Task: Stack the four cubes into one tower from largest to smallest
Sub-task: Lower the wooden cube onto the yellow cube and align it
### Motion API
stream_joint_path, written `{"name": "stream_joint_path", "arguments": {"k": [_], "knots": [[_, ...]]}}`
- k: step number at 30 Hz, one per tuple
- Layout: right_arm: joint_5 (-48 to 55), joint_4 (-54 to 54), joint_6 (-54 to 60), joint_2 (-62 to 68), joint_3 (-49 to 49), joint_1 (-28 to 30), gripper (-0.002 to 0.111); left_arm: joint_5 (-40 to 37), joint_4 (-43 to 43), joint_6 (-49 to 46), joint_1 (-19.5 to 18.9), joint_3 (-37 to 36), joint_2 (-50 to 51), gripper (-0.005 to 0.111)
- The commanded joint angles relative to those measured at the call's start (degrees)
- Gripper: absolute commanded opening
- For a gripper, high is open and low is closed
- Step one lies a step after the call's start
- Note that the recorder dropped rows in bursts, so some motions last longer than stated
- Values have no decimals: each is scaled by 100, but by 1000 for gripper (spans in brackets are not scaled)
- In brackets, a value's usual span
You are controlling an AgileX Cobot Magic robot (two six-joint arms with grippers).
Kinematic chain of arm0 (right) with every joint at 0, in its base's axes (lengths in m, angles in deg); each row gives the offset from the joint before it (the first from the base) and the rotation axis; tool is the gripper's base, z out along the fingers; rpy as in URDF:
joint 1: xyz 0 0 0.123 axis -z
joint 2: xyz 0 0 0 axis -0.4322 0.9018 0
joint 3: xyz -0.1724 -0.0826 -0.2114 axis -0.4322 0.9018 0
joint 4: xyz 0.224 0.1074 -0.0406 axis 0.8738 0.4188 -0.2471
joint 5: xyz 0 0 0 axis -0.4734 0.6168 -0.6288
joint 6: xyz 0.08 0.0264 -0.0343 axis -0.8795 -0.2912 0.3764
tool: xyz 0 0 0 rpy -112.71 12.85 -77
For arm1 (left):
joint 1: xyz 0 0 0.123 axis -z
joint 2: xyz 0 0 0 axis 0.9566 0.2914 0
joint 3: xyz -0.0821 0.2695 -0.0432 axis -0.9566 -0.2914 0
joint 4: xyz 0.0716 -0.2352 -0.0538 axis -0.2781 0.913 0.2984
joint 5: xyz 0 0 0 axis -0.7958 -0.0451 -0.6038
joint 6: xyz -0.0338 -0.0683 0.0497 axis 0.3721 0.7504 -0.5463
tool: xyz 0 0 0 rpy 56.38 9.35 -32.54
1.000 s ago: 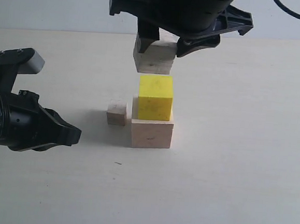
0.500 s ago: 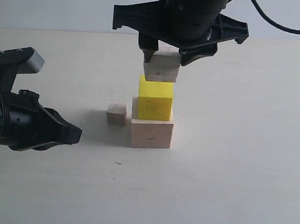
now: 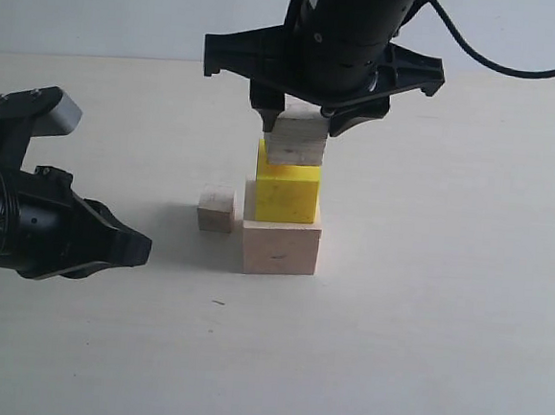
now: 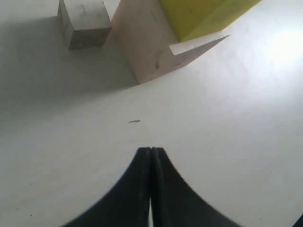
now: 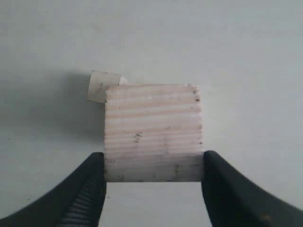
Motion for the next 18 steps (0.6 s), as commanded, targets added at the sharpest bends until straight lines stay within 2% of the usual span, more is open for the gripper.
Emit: {"name": "stream_joint_path", "arguments": {"k": [1,18], "knots": [[-131,-56,-22,27,-47,-16,0,-24,66,-1,0,-7,-47,0],[-151,-79,-117,125,-47,-16,0,-14,68,-1,0,-7,-47,0]]}}
